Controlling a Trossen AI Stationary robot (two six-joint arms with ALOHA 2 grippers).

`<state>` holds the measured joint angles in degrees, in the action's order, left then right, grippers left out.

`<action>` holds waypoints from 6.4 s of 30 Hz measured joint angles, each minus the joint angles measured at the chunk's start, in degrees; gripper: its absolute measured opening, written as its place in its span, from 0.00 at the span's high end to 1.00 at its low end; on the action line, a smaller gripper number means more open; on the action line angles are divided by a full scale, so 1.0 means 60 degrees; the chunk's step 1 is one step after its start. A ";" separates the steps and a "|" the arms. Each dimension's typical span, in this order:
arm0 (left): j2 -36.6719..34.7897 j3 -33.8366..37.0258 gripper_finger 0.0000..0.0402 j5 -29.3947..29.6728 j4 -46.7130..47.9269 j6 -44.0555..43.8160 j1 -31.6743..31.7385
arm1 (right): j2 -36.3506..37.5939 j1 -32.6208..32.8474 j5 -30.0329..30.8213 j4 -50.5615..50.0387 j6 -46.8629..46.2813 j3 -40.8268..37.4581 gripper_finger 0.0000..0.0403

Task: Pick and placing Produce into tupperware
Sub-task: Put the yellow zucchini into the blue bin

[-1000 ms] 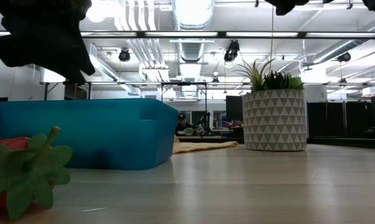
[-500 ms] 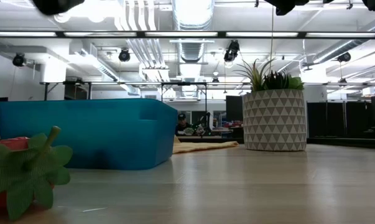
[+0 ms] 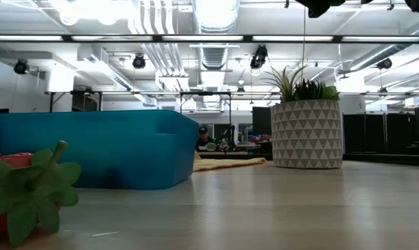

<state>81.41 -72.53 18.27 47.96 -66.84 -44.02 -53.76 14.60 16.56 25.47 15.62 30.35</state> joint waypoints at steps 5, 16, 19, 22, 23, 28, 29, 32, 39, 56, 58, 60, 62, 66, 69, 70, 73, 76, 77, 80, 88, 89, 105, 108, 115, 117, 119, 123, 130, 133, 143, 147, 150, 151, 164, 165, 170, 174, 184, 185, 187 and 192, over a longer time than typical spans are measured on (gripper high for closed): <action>0.0000 0.0095 0.62 -0.0305 -0.0038 -0.0567 -0.0167 | -0.0003 0.0001 0.0000 -0.0002 -0.0004 0.0000 0.52; 0.0350 0.0121 0.74 -0.2357 0.0986 -0.1472 -0.0203 | 0.0000 0.0001 0.0000 -0.0010 -0.0036 0.0000 0.52; 0.0666 0.0121 0.75 -0.3212 0.0959 -0.2006 -0.0203 | 0.0000 0.0001 0.0000 -0.0007 -0.0033 0.0000 0.52; 0.1002 0.0121 0.75 -0.3555 0.1064 -0.2283 -0.0221 | -0.0001 0.0001 -0.0002 -0.0007 -0.0033 0.0000 0.52; 0.1118 0.0121 0.75 -0.3699 0.1225 -0.2313 -0.0221 | -0.0001 0.0001 -0.0001 -0.0005 -0.0033 0.0000 0.52; 0.1622 0.0121 0.75 -0.4548 0.2035 -0.2308 -0.0239 | -0.0001 0.0001 -0.0001 0.0006 -0.0025 0.0000 0.52; 0.1673 0.0121 0.75 -0.4690 0.2160 -0.2310 -0.0239 | 0.0000 0.0001 0.0000 0.0012 -0.0023 0.0000 0.52; 0.1743 0.0151 0.75 -0.4801 0.2168 -0.2271 -0.0246 | 0.0000 -0.0001 0.0000 0.0033 -0.0004 0.0000 0.52; 0.1484 0.0223 0.70 -0.4791 0.2177 -0.2540 -0.0230 | 0.0000 -0.0002 0.0000 0.0045 0.0160 0.0000 0.52; 0.2014 0.0328 0.41 -0.4871 0.1895 -0.2470 -0.0228 | -0.0002 0.0001 0.0000 0.0067 0.0401 0.0036 0.52; 0.2175 0.0328 0.43 -0.4906 0.1765 -0.2452 -0.0228 | 0.0000 -0.0001 0.0000 0.0063 0.0401 0.0040 0.52; 0.2355 0.0327 0.44 -0.5007 0.1791 -0.2453 -0.0228 | -0.0001 0.0001 -0.0003 0.0060 0.0401 0.0040 0.52; 0.2560 0.0325 0.45 -0.5035 0.1796 -0.2453 -0.0228 | -0.0004 0.0001 0.0000 0.0060 0.0401 0.0040 0.52; 0.2989 0.0327 0.45 -0.5036 0.1824 -0.2532 -0.0228 | -0.0001 -0.0001 0.0000 0.0060 0.0401 0.0042 0.52; 0.3267 0.0325 0.45 -0.5002 0.1819 -0.2493 -0.0206 | 0.0000 -0.0002 0.0000 0.0056 0.0401 0.0044 0.52; 0.3364 0.0325 0.45 -0.4992 0.1812 -0.2370 -0.0203 | -0.0003 0.0001 0.0000 0.0056 0.0401 0.0044 0.52; 0.3668 0.0325 0.45 -0.4992 0.1661 -0.1842 -0.0203 | -0.0003 0.0000 0.0000 0.0056 0.0401 0.0044 0.52; 0.3937 0.0321 0.45 -0.4981 0.1432 -0.1367 -0.0193 | -0.0003 0.0001 0.0000 0.0056 0.0401 0.0044 0.52; 0.4013 0.0317 0.45 -0.4984 0.1429 -0.1273 -0.0181 | -0.0001 0.0001 0.0000 0.0056 0.0401 0.0044 0.52; 0.4177 0.0317 0.45 -0.4921 0.1427 -0.1214 -0.0163 | -0.0002 0.0001 0.0000 0.0056 0.0401 0.0047 0.52; 0.4258 0.0317 0.45 -0.4217 0.1439 -0.1039 -0.0171 | -0.0002 -0.0002 0.0000 0.0056 0.0401 0.0047 0.52; 0.4258 0.0319 0.45 -0.4078 0.1431 -0.0987 -0.0166 | -0.0004 0.0001 0.0000 0.0056 0.0401 0.0047 0.52; 0.4256 0.0564 0.45 -0.3953 0.1353 -0.0737 -0.0166 | -0.0003 -0.0002 0.0000 0.0056 0.0401 0.0047 0.52; 0.4251 0.0587 0.45 -0.3957 0.1344 -0.0741 -0.0166 | -0.0003 -0.0002 0.0000 0.0056 0.0401 0.0047 0.52; 0.4235 0.0668 0.45 -0.3980 0.1265 -0.0777 -0.0166 | -0.0001 -0.0002 0.0000 0.0056 0.0401 0.0047 0.52; 0.4229 0.0697 0.45 -0.3997 0.1255 -0.0781 -0.0166 | 0.0000 0.0001 0.0000 0.0056 0.0401 0.0047 0.52; 0.4229 0.0707 0.45 -0.3997 0.1246 -0.0781 -0.0166 | 0.0000 0.0001 0.0000 0.0056 0.0401 0.0047 0.52; 0.4229 0.0725 0.45 -0.3993 0.1207 -0.0781 -0.0166 | -0.0002 -0.0001 0.0000 0.0054 0.0401 0.0047 0.52; 0.4226 0.0773 0.45 -0.3990 0.1112 -0.0781 -0.0166 | -0.0001 0.0000 0.0000 0.0052 0.0401 0.0047 0.52; 0.4226 0.0776 0.45 -0.3988 0.1106 -0.0781 -0.0166 | 0.0000 -0.0002 0.0000 0.0052 0.0401 0.0047 0.52; 0.4229 0.0858 0.52 -0.3990 0.0996 -0.0777 -0.0166 | -0.0004 -0.0002 0.0000 0.0052 0.0410 0.0047 0.52; 0.4229 0.0895 0.63 -0.3990 0.0782 -0.0548 -0.0166 | -0.0003 -0.0001 0.0000 0.0052 0.0413 0.0047 0.52; 0.4237 0.0886 0.70 -0.3998 0.0694 -0.0507 -0.0170 | -0.0002 -0.0002 0.0000 0.0052 0.0428 0.0047 0.52; 0.4237 0.0889 0.73 -0.4012 0.0669 -0.0500 -0.0174 | -0.0002 -0.0002 0.0000 0.0052 0.0433 0.0047 0.52; 0.4244 0.0852 0.99 -0.4068 0.0586 -0.0443 -0.0174 | -0.0002 -0.0001 0.0000 0.0052 0.0433 0.0051 0.52; 0.4248 0.0838 0.99 -0.4070 0.0589 -0.0422 -0.0174 | -0.0002 -0.0001 0.0000 0.0052 0.0433 0.0051 0.52; 0.4248 0.0769 0.99 -0.4103 0.0609 -0.0224 -0.0166 | -0.0002 -0.0001 0.0000 0.0052 0.0431 0.0051 0.52; 0.4232 0.0741 0.99 -0.4113 0.0633 -0.0224 -0.0166 | -0.0002 0.0001 0.0000 0.0052 0.0430 0.0051 0.52; 0.3913 0.0722 0.99 -0.4125 0.0664 -0.0234 -0.0166 | -0.0003 -0.0002 0.0000 0.0056 0.0408 0.0051 0.52; 0.3863 0.0722 0.99 -0.4128 0.0667 -0.0231 -0.0166 | 0.0000 0.0000 0.0000 0.0055 0.0408 0.0051 0.52; 0.3758 0.0722 0.99 -0.4132 0.0664 -0.0262 -0.0166 | -0.0003 -0.0001 0.0000 0.0056 0.0408 0.0051 0.52; 0.3514 0.0718 0.99 -0.4132 0.0674 -0.0296 -0.0166 | -0.0002 -0.0002 0.0000 0.0056 0.0408 0.0051 0.52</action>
<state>102.49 -68.23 -6.52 52.01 -68.62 -45.01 -53.77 14.59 16.56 25.80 18.06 30.65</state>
